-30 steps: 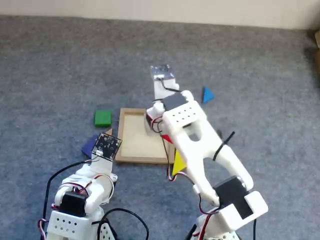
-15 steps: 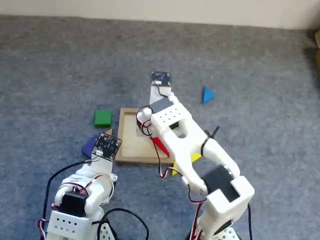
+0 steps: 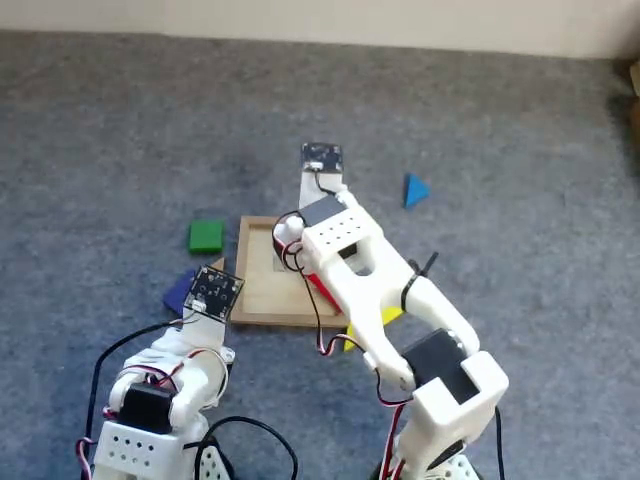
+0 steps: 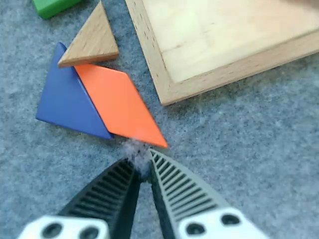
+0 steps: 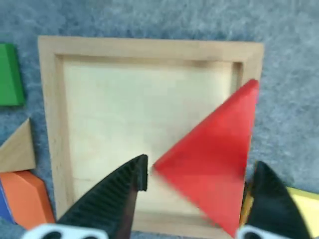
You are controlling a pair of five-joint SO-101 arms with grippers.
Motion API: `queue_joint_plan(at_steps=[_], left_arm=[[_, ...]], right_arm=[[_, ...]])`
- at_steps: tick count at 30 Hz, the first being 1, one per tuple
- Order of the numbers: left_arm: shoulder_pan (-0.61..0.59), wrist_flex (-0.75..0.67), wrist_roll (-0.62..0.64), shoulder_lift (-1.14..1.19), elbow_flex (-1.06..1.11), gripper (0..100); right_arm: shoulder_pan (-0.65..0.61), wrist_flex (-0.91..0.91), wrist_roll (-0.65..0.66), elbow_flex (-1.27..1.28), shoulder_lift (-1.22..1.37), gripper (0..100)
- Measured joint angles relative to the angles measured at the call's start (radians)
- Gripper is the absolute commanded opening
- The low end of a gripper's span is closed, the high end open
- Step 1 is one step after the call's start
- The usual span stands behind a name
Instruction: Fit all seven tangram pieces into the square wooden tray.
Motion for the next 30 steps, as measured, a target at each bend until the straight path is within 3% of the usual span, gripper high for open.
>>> queue_joint_plan(at_steps=[7, 13, 16, 30], left_arm=[[0.000, 0.000, 0.000, 0.000, 0.000, 1], [0.000, 0.000, 0.000, 0.000, 0.000, 1], [0.000, 0.000, 0.000, 0.000, 0.000, 1], [0.000, 0.000, 0.000, 0.000, 0.000, 1]], right_arm=[[0.000, -0.044, 0.089, 0.000, 0.000, 32.0], [0.000, -0.044, 0.198, 0.002, -0.012, 7.4], [0.000, -0.044, 0.287, 0.002, -0.072, 0.9], [0.107, 0.002, 0.537, 0.135, -0.084, 0.6]])
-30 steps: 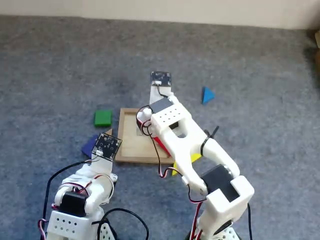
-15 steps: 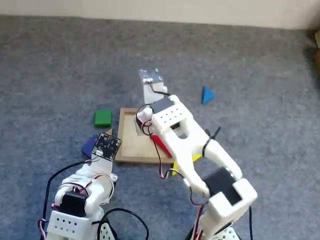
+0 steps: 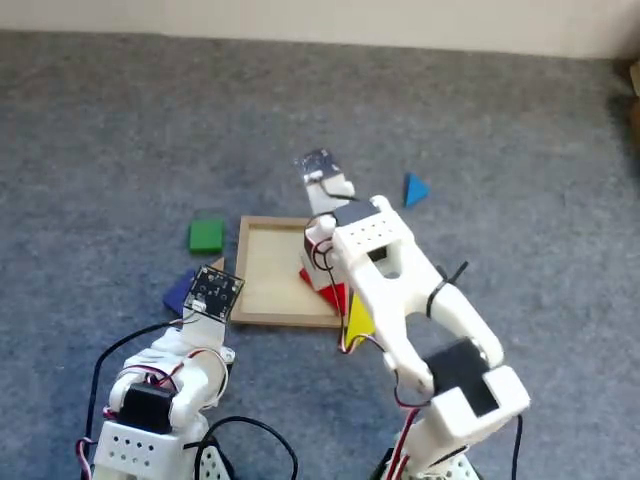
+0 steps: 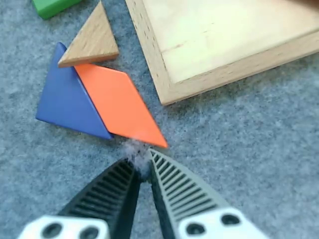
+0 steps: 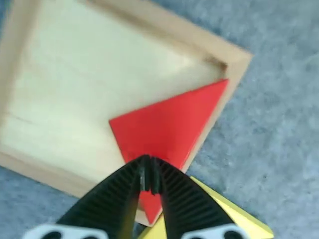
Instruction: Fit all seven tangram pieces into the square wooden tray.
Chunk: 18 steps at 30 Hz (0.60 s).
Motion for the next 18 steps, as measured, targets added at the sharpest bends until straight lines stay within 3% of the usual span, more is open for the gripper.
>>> queue_joint_plan(at_steps=[18], left_arm=[[0.000, 0.000, 0.000, 0.000, 0.000, 1]], right_arm=[[-0.012, 0.000, 0.011, -0.041, 0.118, 0.5]])
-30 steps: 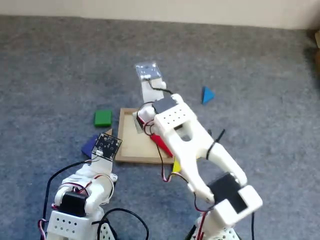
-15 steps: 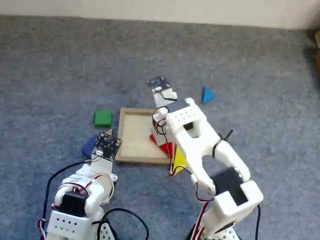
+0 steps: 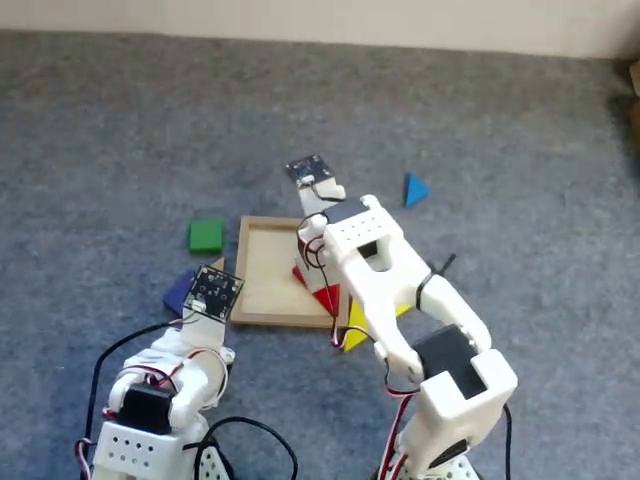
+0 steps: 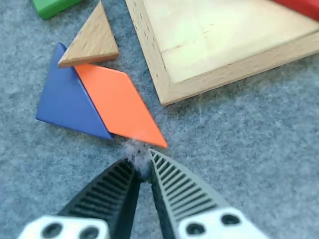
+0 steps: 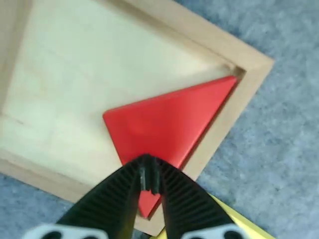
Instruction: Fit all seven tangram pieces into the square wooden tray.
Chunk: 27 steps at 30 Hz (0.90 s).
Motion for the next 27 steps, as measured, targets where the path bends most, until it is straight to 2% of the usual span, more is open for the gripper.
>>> queue_joint_plan(at_steps=[5, 16, 27], left_arm=[[0.000, 0.000, 0.000, 0.000, 0.000, 1], [0.000, 0.000, 0.000, 0.000, 0.000, 1], [0.000, 0.000, 0.000, 0.000, 0.000, 1]], right_arm=[[0.011, 0.018, 0.000, 0.000, 0.000, 0.5], [0.057, 0.195, 0.002, -0.089, 0.021, 0.5], [0.057, 0.499, 0.002, -0.319, 0.023, 0.5]])
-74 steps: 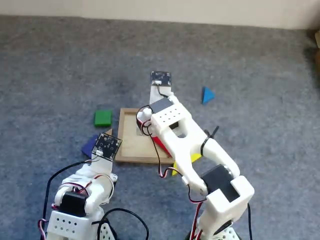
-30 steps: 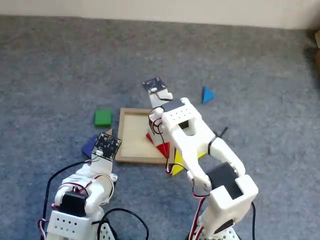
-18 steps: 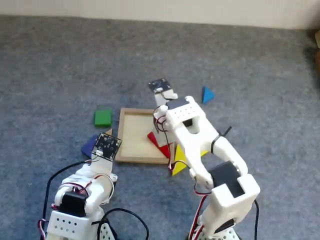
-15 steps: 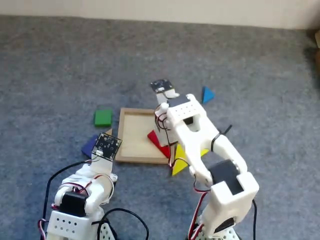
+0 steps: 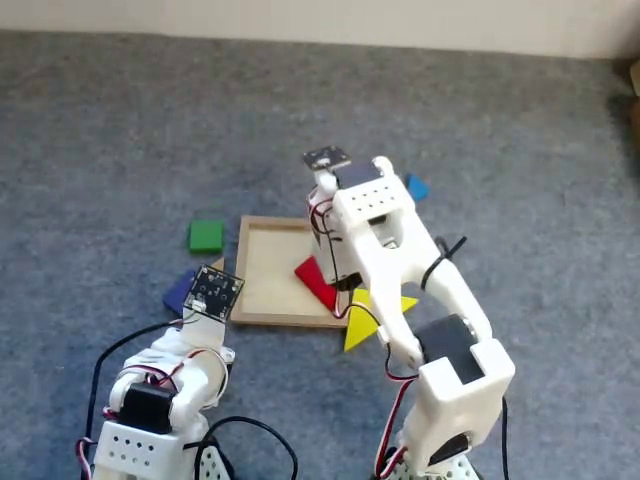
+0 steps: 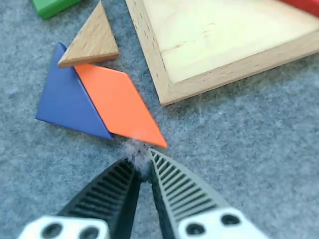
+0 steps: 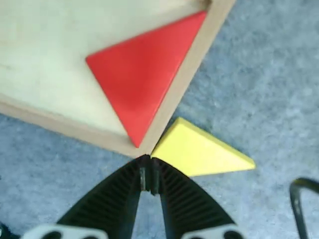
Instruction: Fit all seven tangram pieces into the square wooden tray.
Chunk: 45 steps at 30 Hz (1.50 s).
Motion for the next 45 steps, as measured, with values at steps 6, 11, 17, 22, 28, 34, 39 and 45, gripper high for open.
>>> queue_joint_plan(at_steps=[6, 11, 17, 22, 28, 34, 39, 45], left_arm=[[0.000, 0.000, 0.000, 0.000, 0.000, 1], [0.000, 0.000, 0.000, 0.000, 0.000, 1], [0.000, 0.000, 0.000, 0.000, 0.000, 1], [0.000, 0.000, 0.000, 0.000, 0.000, 1], [0.000, 0.000, 0.000, 0.000, 0.000, 1], [0.000, 0.000, 0.000, 0.000, 0.000, 1], [0.000, 0.000, 0.000, 0.000, 0.000, 1], [0.000, 0.000, 0.000, 0.000, 0.000, 1]], right_arm=[[0.000, 0.041, 0.000, -0.023, -0.072, 0.5], [0.005, 0.020, 0.000, 0.072, -0.272, 0.6], [0.084, -0.155, 0.000, 0.276, -0.474, 0.7], [0.153, -0.262, -0.074, 0.408, -0.591, 0.7], [0.164, -0.315, -0.442, 0.537, -0.641, 0.8], [0.164, -0.322, -0.651, 0.577, -0.641, 18.3], [0.164, -0.324, -0.763, 0.577, -0.641, 42.8], [0.110, -0.324, -0.841, 0.671, -0.641, 46.4]])
